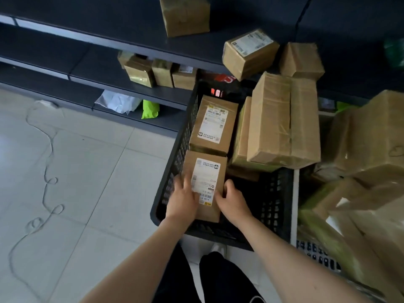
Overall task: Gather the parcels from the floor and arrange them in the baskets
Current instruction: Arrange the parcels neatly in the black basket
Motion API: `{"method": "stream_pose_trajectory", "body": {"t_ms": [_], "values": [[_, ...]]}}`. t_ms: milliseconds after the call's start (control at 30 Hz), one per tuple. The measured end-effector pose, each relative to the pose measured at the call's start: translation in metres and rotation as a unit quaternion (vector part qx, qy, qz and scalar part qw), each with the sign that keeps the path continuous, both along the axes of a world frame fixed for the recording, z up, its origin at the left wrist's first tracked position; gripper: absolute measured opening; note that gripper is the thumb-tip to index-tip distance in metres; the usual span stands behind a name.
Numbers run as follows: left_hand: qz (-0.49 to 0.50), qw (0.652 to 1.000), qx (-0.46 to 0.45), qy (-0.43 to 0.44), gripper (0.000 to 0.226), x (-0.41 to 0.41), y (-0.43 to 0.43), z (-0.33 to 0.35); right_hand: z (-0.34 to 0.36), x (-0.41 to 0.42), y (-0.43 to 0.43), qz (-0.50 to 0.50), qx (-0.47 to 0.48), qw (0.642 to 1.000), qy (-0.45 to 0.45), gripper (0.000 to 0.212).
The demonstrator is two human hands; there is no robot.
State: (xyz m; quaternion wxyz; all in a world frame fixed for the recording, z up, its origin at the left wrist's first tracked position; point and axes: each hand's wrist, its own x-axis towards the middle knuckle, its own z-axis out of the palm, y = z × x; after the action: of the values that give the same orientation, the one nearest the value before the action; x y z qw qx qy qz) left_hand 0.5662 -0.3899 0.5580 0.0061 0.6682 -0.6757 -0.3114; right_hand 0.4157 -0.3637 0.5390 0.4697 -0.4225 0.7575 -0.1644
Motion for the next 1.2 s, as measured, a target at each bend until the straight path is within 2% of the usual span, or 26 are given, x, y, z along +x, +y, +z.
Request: {"method": "stream_pose_trajectory", "body": {"t_ms": [233,333,400,467,500,567,633,700,800,867,900,967,1000,1067,1133,1200], "values": [[-0.058,0.998,0.012,0.0,0.066,-0.002,-0.025,-0.003,-0.007,0.006,-0.024,-0.07,0.069,0.992,-0.075,0.024],[-0.109,0.992,0.003,-0.058,0.07,-0.007,-0.029,0.001,-0.001,0.004,-0.028,-0.053,0.073,0.994,-0.065,0.055],[-0.143,0.984,-0.027,-0.1,0.067,-0.015,-0.031,0.008,0.008,0.001,-0.031,-0.024,0.01,1.0,0.009,0.056],[-0.118,0.989,-0.04,-0.08,0.056,-0.025,-0.04,0.022,0.03,-0.003,-0.031,-0.015,-0.123,0.985,0.118,0.033],[-0.109,0.991,-0.052,-0.06,0.05,-0.03,-0.047,0.028,0.044,-0.007,-0.032,-0.006,-0.216,0.961,0.174,0.023],[-0.106,0.99,-0.095,-0.015,0.041,-0.044,-0.062,0.042,0.075,-0.016,-0.036,0.012,-0.368,0.89,0.267,0.018],[-0.089,0.989,-0.104,0.053,0.039,-0.066,-0.077,0.06,0.101,-0.028,-0.044,0.006,-0.44,0.841,0.314,0.014],[-0.06,0.986,-0.06,0.145,0.04,-0.093,-0.089,0.081,0.124,-0.044,-0.053,-0.046,-0.459,0.818,0.342,0.012],[-0.036,0.971,-0.001,0.236,0.047,-0.128,-0.098,0.101,0.14,-0.077,-0.052,-0.144,-0.455,0.783,0.399,0.005],[-0.02,0.964,0.019,0.263,0.054,-0.145,-0.1,0.107,0.14,-0.098,-0.051,-0.212,-0.413,0.776,0.428,0.014],[-0.014,0.961,0.034,0.274,0.058,-0.152,-0.1,0.109,0.137,-0.11,-0.054,-0.251,-0.36,0.79,0.428,0.025],[-0.023,0.954,0.078,0.287,0.063,-0.164,-0.099,0.11,0.133,-0.129,-0.06,-0.299,-0.195,0.845,0.399,0.063],[-0.029,0.951,0.103,0.289,0.062,-0.17,-0.098,0.112,0.131,-0.136,-0.063,-0.29,-0.139,0.865,0.385,0.079],[-0.046,0.947,0.137,0.287,0.055,-0.185,-0.095,0.111,0.127,-0.145,-0.064,-0.241,-0.1,0.881,0.394,0.095],[-0.048,0.94,0.164,0.295,0.051,-0.197,-0.09,0.112,0.125,-0.149,-0.061,-0.214,-0.102,0.874,0.423,0.091],[-0.038,0.93,0.183,0.318,0.052,-0.206,-0.08,0.116,0.129,-0.151,-0.06,-0.202,-0.149,0.867,0.43,0.068]]}}
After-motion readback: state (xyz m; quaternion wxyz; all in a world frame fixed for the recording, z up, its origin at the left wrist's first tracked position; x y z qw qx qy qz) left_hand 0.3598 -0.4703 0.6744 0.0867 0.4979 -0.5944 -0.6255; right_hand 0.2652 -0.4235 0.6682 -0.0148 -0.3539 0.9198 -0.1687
